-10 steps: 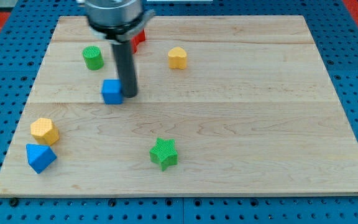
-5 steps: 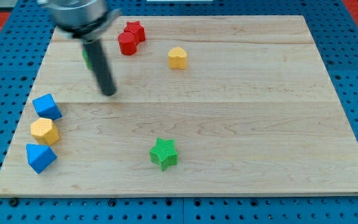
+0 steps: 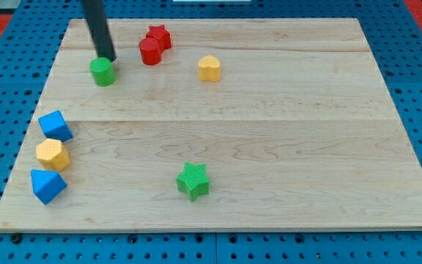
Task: Place the green cirlce to the top of the blue cube
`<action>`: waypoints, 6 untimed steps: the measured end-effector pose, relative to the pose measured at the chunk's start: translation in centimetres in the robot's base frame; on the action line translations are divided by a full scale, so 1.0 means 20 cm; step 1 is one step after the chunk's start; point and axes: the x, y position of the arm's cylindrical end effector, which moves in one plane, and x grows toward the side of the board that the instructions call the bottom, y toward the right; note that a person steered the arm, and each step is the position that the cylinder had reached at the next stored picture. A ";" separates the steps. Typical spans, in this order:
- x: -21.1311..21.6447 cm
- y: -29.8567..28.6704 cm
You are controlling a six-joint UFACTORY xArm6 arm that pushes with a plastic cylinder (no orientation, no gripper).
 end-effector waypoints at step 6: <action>0.50 0.01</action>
